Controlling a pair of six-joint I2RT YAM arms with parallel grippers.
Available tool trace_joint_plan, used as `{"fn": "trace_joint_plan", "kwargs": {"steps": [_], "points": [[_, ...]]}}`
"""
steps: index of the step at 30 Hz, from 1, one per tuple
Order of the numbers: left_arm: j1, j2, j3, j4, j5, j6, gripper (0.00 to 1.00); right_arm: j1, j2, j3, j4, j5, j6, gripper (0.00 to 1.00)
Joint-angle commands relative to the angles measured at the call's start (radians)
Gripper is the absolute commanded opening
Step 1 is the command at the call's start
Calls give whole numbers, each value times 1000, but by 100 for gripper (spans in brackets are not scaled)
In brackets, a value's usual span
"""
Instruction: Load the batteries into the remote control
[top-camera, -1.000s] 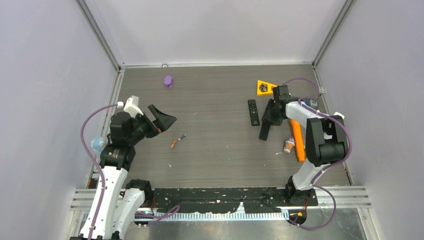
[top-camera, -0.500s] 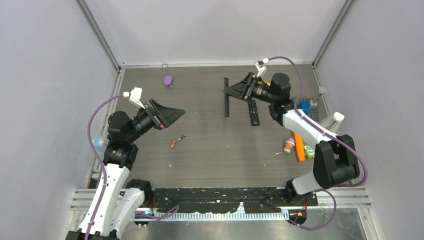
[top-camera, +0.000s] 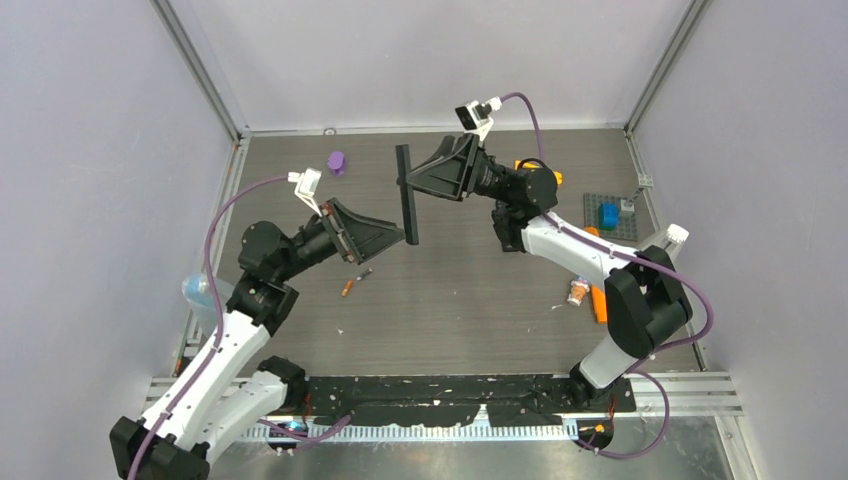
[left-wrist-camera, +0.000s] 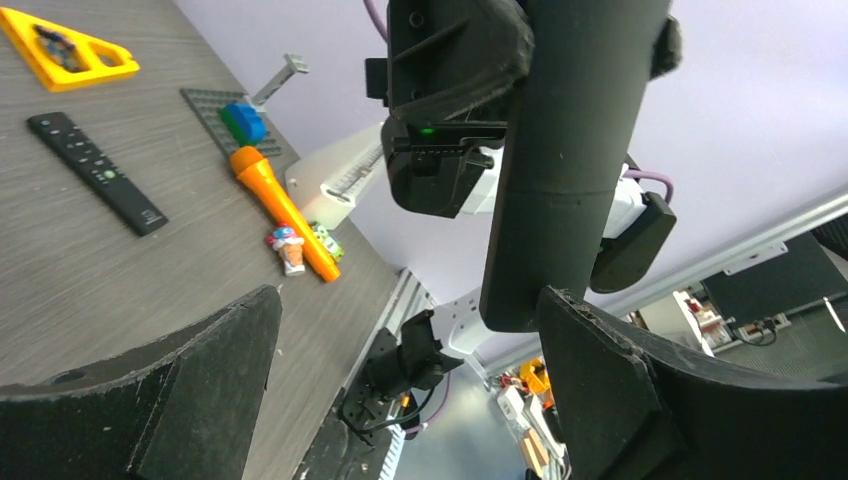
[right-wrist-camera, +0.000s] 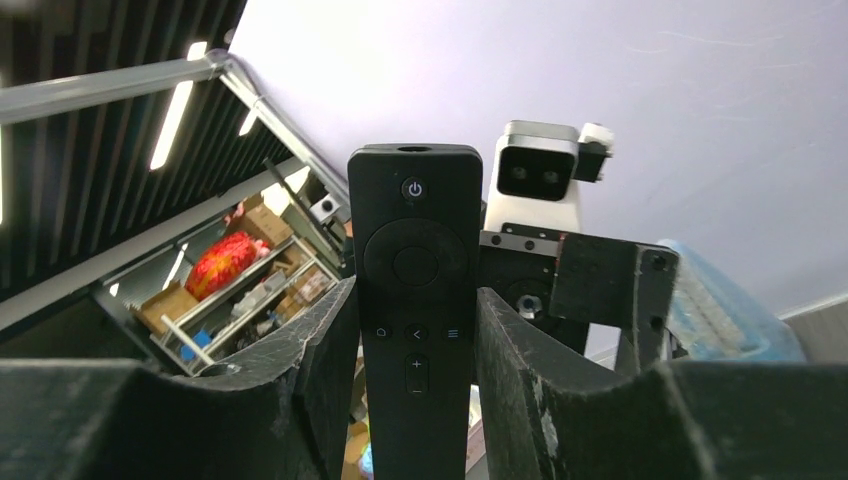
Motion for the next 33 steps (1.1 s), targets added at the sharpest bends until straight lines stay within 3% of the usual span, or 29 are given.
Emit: {"fn": "trace_joint_plan", "kwargs": {"steps": [1, 9, 15, 19, 22, 33], "points": [[-44, 18, 56, 164, -40, -30, 100, 48, -5, 64, 75, 16, -28, 28], [-63, 41, 71, 213, -52, -58, 100, 77, -19, 81, -47, 1, -118, 28], [-63, 30, 81, 194, -94, -44, 99, 84, -23, 70, -98, 5, -152, 26], [-62, 49, 118, 128, -91, -23, 96, 96, -41, 70, -231, 4, -242, 25], [-63, 58, 139, 67, -97, -1, 84, 97, -54, 69, -285, 8, -288, 26], [-63, 66, 154, -29, -108, 29, 22, 98, -66, 88, -418, 13, -317, 30]]}}
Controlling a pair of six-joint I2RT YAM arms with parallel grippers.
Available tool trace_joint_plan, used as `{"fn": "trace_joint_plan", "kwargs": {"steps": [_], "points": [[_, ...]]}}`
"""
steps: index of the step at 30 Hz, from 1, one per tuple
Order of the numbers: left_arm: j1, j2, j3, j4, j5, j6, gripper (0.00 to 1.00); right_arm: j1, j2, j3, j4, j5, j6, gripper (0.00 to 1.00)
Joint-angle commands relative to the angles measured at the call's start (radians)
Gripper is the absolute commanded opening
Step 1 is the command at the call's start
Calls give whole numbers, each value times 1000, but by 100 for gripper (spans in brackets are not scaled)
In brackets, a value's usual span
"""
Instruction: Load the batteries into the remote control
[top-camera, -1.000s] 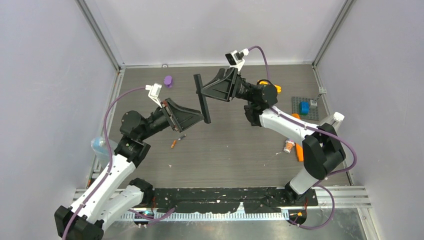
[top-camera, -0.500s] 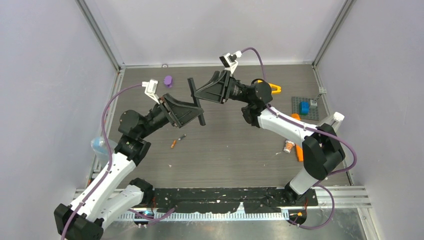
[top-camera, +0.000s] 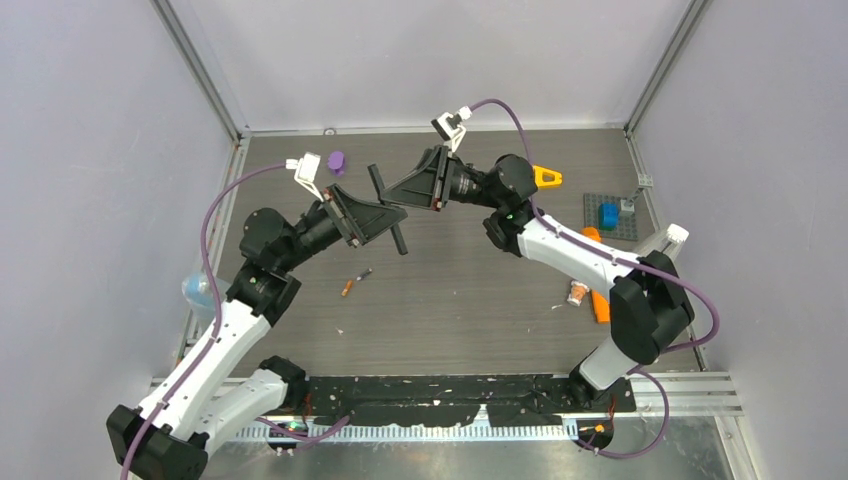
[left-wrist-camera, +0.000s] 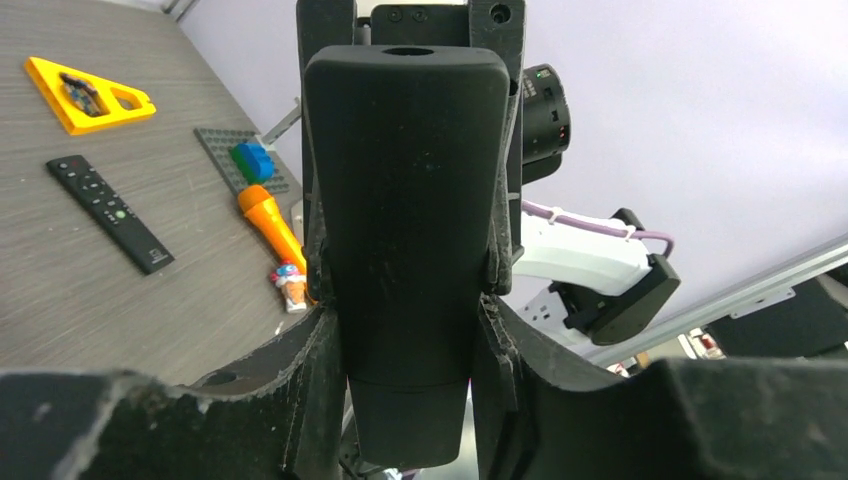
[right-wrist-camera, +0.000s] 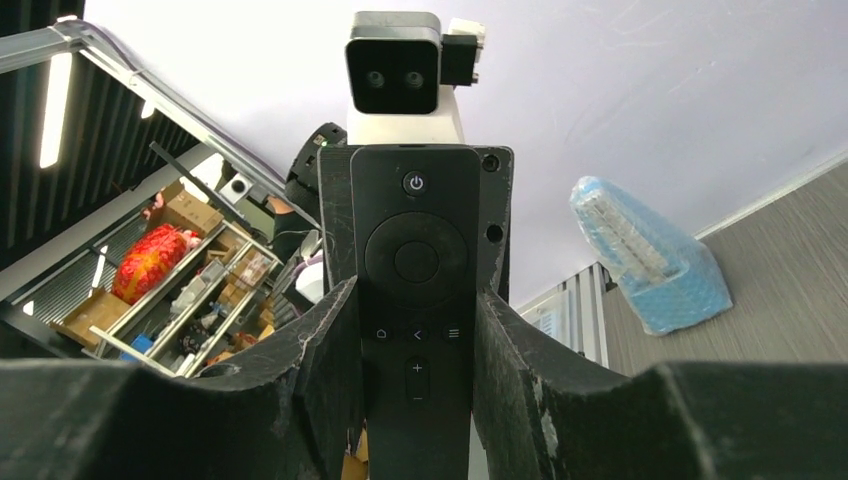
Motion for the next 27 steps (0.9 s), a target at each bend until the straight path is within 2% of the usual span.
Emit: {"fn": "trace_joint_plan", "kwargs": {"steps": [1, 4, 5, 7, 9, 11, 16, 19, 27], "points": [[-5, -4, 49, -30, 0, 31, 16, 5, -45, 50, -74, 13, -47, 34], [-5, -7, 63, -75, -19, 39, 0, 5, -78, 35, -139, 38, -105, 46], [-5, -10, 68, -93, -27, 43, 0, 3, -100, 23, -206, 72, -124, 58], [-5, -17, 76, -129, -50, 53, 0, 0, -141, 10, -301, 121, -199, 72], [-5, -23, 87, -175, -77, 62, 0, 1, -183, 13, -427, 184, -296, 82], [-5, -32, 100, -225, -118, 63, 0, 1, -228, 20, -553, 260, -393, 85], [-2, -50, 143, -356, -248, 10, 0, 48, -353, -25, -703, 521, -650, 85], [-1, -63, 158, -408, -312, -68, 0, 134, -409, -34, -767, 620, -797, 83], [7, -89, 130, -354, -325, -282, 0, 340, -409, -18, -825, 884, -991, 76]]}}
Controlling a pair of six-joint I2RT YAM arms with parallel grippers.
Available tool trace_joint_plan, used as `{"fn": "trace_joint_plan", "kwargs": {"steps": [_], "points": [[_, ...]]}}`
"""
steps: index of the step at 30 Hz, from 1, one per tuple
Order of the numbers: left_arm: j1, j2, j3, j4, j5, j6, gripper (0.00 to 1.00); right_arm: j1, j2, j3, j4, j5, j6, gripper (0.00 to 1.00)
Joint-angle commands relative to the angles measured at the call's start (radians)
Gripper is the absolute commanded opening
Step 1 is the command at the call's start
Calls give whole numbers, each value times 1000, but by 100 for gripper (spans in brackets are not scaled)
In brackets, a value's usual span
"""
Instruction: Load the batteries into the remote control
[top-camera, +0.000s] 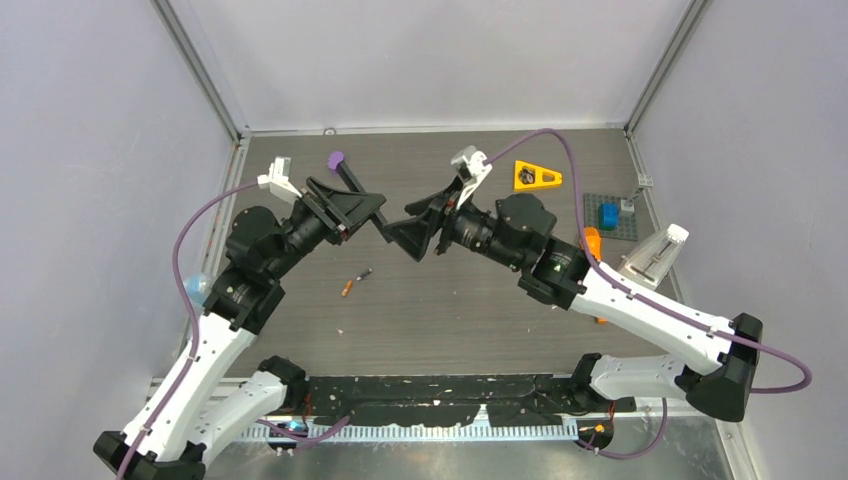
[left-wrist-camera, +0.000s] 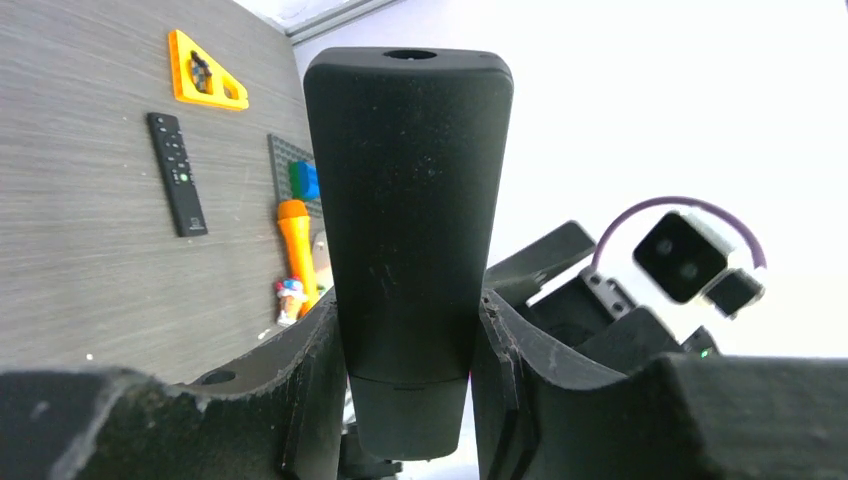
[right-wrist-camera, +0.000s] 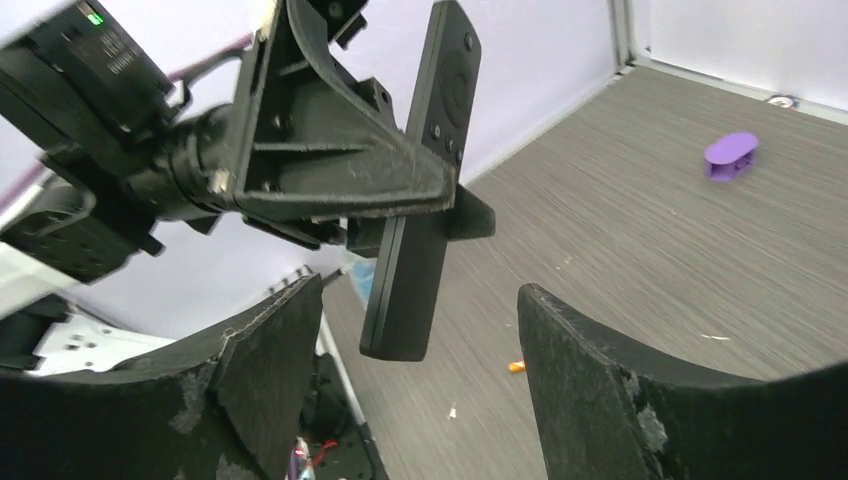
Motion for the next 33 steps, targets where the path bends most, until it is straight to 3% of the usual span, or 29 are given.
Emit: {"fn": "trace_joint_plan", "kwargs": {"steps": [1, 6, 16, 19, 26, 29, 33], "points": [[5, -16, 11, 40, -28, -147, 0, 85, 22, 26, -48, 203, -170, 75], [5, -24, -42, 99, -18, -244, 0, 139, 64, 68, -52, 282, -215, 67], [5, -49, -44, 109, -21, -235, 3, 155, 67, 93, -25, 349, -250, 26], [5, -58, -48, 109, -23, -222, 17, 155, 55, 98, -27, 331, -246, 18], [7, -100, -105, 265, -49, -119, 68, 125, 10, 123, -52, 194, -176, 8], [10, -132, -118, 308, -67, -16, 79, 70, -2, 136, -56, 16, -88, 7], [11, -137, -123, 350, -54, 70, 84, -43, 9, 122, 32, -221, 94, 7]]}}
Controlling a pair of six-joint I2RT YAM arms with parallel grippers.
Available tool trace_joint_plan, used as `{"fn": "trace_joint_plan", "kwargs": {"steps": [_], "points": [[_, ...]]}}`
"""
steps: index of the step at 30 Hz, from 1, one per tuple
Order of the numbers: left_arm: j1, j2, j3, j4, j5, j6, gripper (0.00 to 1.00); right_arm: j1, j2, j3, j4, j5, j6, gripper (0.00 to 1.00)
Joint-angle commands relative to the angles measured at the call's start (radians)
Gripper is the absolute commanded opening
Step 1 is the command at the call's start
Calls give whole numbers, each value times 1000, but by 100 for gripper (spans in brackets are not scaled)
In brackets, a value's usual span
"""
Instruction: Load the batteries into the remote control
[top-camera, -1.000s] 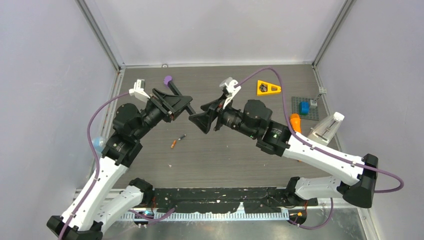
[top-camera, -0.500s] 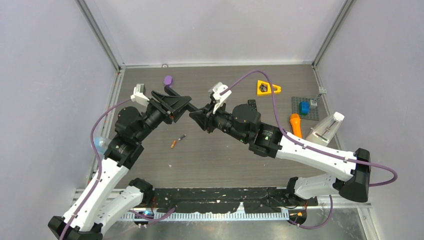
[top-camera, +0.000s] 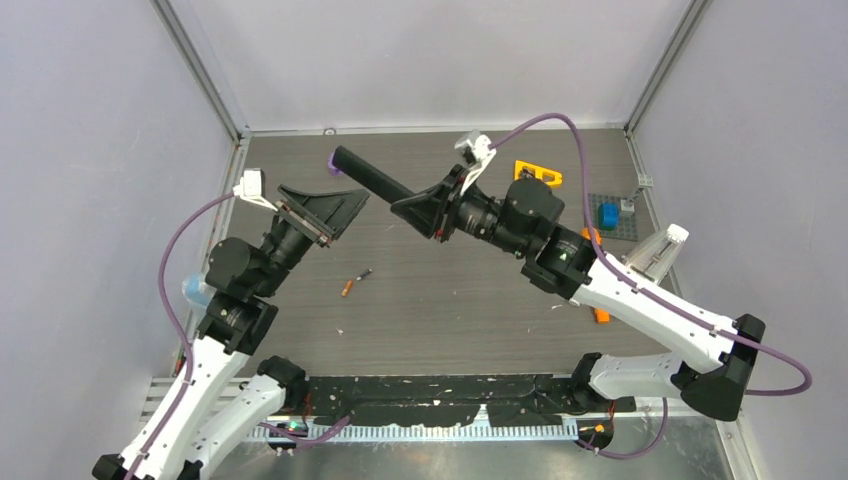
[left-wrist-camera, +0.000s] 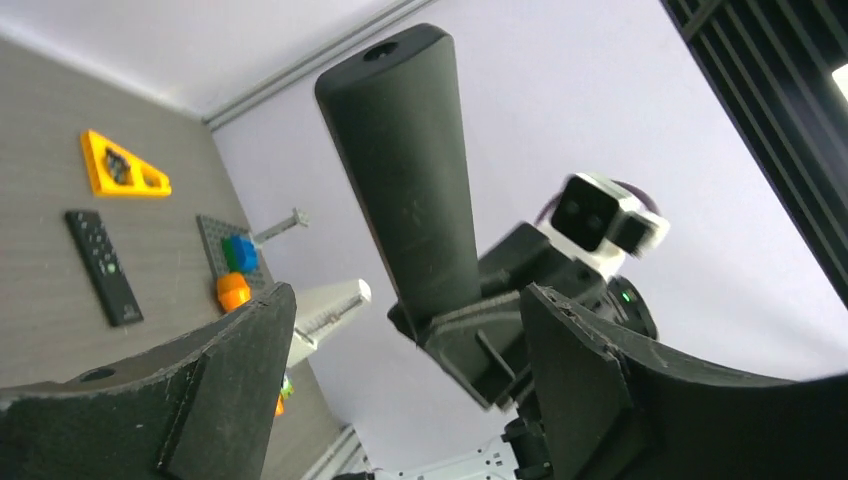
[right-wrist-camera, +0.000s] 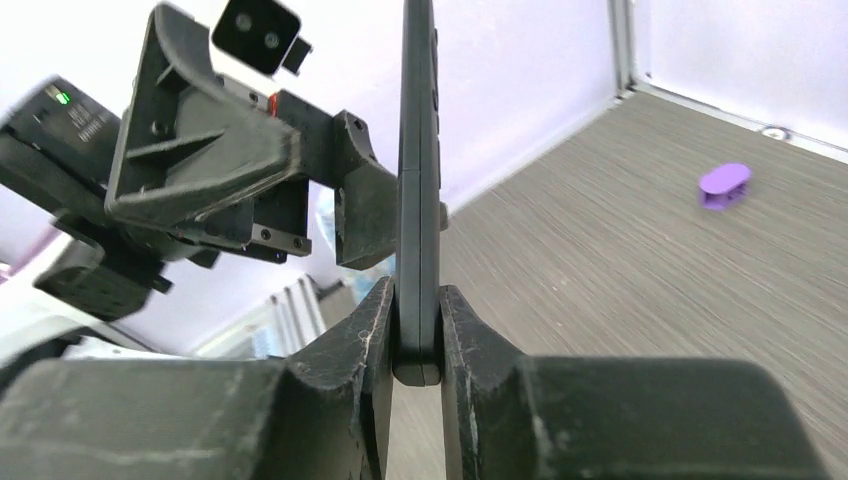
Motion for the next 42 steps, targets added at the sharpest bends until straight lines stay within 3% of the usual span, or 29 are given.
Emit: {"fn": "trace_joint_plan", "kwargs": {"steps": [1, 8, 15, 18, 26, 29, 30, 34, 38, 42], "points": [[6, -9, -11, 143, -4, 146, 85, -81, -18, 31, 130, -315, 235, 7], [8, 26, -16, 242, 36, 260, 88, -138, 38, -18, 322, -487, 530, 7], [10, 41, -23, 290, 20, 266, 82, -160, 109, -39, 382, -557, 666, 7], [13, 34, -24, 274, 10, 270, 70, -172, 139, -54, 436, -582, 750, 7], [19, 13, -33, 224, -5, 261, 17, -196, 178, -79, 473, -601, 844, 7], [22, 8, -30, 192, -9, 261, 0, -204, 181, -90, 481, -589, 862, 21], [21, 7, -29, 180, -8, 257, 0, -204, 182, -90, 483, -583, 863, 32], [21, 15, -24, 177, 13, 245, 0, -206, 189, -73, 484, -557, 851, 56], [21, 28, -20, 180, 29, 215, 0, -204, 224, -21, 456, -550, 852, 60], [21, 39, -17, 193, 34, 180, 0, -201, 254, 2, 425, -551, 853, 57]]}}
